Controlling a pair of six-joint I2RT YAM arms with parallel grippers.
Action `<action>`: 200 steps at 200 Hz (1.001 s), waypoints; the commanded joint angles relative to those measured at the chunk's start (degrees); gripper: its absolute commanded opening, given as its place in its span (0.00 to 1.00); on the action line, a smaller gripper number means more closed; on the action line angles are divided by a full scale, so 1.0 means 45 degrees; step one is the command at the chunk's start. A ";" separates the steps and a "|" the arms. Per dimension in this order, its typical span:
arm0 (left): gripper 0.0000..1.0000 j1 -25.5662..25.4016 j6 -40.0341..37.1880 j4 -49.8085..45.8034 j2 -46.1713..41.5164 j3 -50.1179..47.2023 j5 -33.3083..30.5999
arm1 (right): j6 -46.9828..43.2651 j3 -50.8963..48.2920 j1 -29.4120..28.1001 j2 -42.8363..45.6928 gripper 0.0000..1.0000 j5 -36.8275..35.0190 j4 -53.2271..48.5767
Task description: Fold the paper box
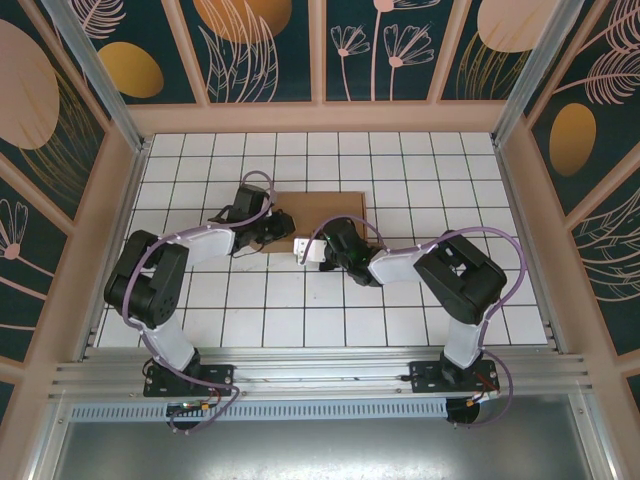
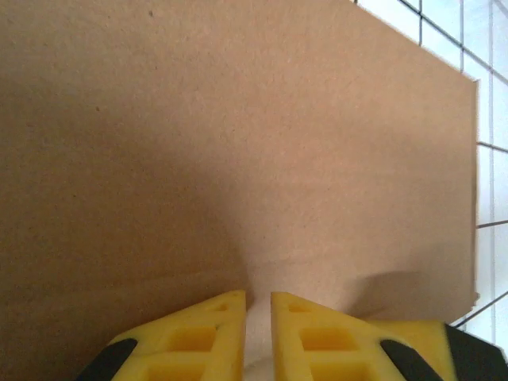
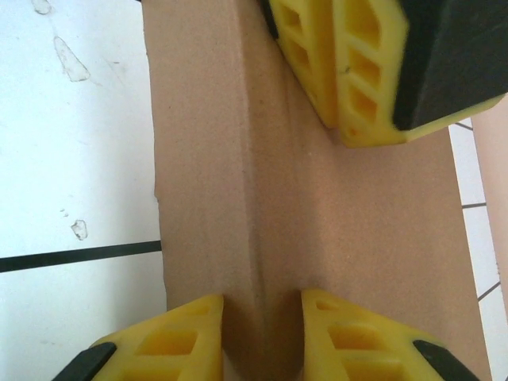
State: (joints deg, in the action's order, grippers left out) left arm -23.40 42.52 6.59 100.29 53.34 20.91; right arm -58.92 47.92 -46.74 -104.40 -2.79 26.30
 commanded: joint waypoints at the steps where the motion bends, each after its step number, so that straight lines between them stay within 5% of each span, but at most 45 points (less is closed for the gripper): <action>1: 0.16 -0.0037 0.0465 0.0282 0.0485 -0.0553 0.0252 | 0.0970 -0.0132 -0.0079 0.0462 0.29 0.0807 -0.0435; 40: 0.16 -0.0040 0.0074 -0.0195 0.0433 -0.0446 -0.0349 | 0.5580 -0.0234 0.0519 0.3456 0.43 0.2280 0.0043; 77: 0.15 -0.0036 -0.0011 -0.0229 0.0337 -0.0487 -0.0378 | 1.2354 -0.0194 0.1112 0.6144 0.37 0.0685 -0.1795; 111: 0.15 -0.0035 -0.0235 -0.0395 0.0432 -0.0353 -0.0369 | 1.7447 -0.0457 0.3078 0.7270 0.31 0.1461 -0.3850; 124: 0.15 -0.0035 -0.0299 -0.0482 0.0543 -0.0210 -0.0330 | 1.9923 0.0213 0.4735 0.6800 0.32 0.3220 -0.5639; 140: 0.15 -0.0036 -0.0347 -0.0505 0.0502 -0.0191 -0.0402 | 2.1710 0.0249 0.6223 0.6102 0.46 0.5616 -0.6301; 155: 0.15 -0.0035 -0.0447 -0.0641 0.0506 -0.0073 -0.0466 | 2.2023 -0.0004 0.6313 0.5800 0.52 0.6062 -0.6021; 200: 0.22 -0.0017 -0.1045 -0.1420 0.0036 0.0449 -0.0920 | 1.8195 0.1495 0.6601 0.3519 0.67 0.4681 -0.6889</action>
State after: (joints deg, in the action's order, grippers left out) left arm -23.38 40.97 6.94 100.66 53.91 20.27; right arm 27.90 50.39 -19.25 -83.44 17.54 -2.59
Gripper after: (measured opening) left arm 0.182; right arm 0.661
